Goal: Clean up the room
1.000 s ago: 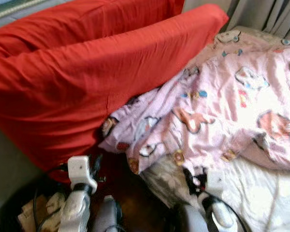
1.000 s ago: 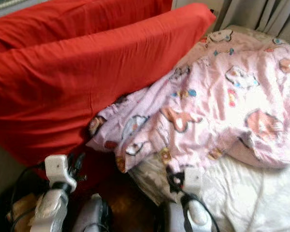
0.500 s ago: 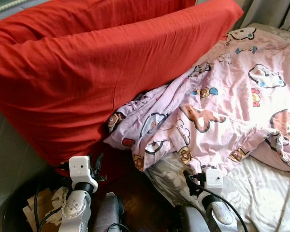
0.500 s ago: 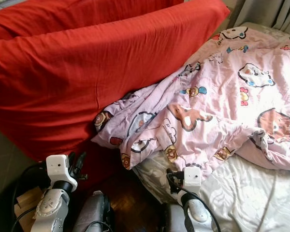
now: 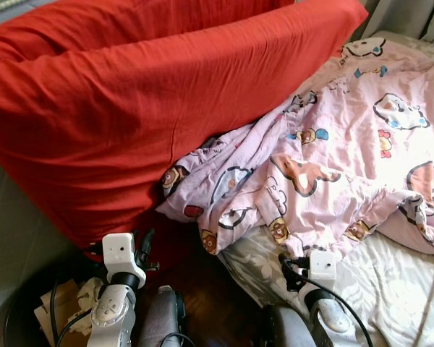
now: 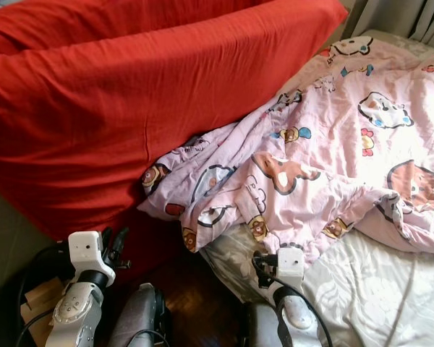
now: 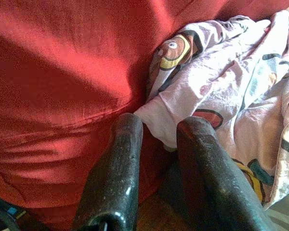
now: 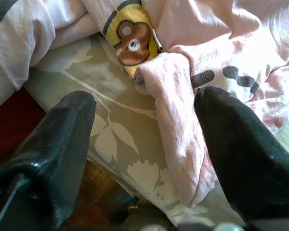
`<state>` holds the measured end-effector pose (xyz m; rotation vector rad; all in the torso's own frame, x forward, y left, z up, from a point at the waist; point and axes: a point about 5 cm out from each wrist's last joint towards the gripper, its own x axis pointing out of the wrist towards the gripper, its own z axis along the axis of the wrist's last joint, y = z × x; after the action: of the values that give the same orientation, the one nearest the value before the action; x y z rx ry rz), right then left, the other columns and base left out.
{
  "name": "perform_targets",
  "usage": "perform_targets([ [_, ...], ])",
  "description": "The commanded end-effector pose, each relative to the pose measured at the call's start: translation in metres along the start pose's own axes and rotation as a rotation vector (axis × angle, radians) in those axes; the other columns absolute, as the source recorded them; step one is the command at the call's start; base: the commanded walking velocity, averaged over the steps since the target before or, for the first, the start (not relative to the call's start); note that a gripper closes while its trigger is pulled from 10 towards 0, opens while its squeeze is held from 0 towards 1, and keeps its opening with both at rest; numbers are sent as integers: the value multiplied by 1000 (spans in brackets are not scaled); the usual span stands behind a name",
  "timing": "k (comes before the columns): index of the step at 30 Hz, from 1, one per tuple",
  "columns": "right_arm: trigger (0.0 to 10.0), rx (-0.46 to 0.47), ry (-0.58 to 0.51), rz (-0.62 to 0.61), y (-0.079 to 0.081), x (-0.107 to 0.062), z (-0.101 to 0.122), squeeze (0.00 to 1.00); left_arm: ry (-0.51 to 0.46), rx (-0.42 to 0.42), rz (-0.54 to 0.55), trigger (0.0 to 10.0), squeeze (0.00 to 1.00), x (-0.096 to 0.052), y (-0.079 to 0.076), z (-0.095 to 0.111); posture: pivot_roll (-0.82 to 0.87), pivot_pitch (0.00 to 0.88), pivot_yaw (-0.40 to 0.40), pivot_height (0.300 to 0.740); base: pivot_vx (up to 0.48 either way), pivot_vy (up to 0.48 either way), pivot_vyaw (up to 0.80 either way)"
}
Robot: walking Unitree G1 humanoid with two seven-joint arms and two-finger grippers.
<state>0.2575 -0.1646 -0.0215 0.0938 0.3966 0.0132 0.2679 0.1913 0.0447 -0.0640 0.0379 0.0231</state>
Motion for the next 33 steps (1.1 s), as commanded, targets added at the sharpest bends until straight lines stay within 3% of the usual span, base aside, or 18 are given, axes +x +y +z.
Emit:
perform_targets([
  [1, 10000, -2, 11, -11, -2, -1, -3, 0, 35, 2, 1, 10000, 0, -4, 3, -6, 51, 228, 3, 627, 0, 0, 0],
  [17, 10000, 4, 10, -21, -4, 2, 1, 0, 35, 2, -2, 10000, 0, -4, 2, -6, 53, 231, 6, 612, 0, 0, 0],
  [26, 10000, -38, 53, -56, -10, 4, 1, 0, 36, 3, -4, 10000, 0, -4, 2, -5, 56, 236, 10, 612, 0, 0, 0],
  [27, 10000, -30, 54, -57, -10, 5, 1, 1000, 36, 3, -5, 10000, 0, -4, 3, -5, 58, 239, 11, 612, 0, 0, 0],
  [32, 10000, -52, 81, -56, -11, 6, 0, 1000, 35, 5, -6, 10000, 0, -4, 3, -4, 65, 244, 14, 612, 0, 0, 0],
  [33, 10000, -68, 96, -67, -11, 6, -1, 863, 33, 6, -7, 10000, 0, -4, 4, -4, 70, 247, 16, 612, 0, 0, 0],
])
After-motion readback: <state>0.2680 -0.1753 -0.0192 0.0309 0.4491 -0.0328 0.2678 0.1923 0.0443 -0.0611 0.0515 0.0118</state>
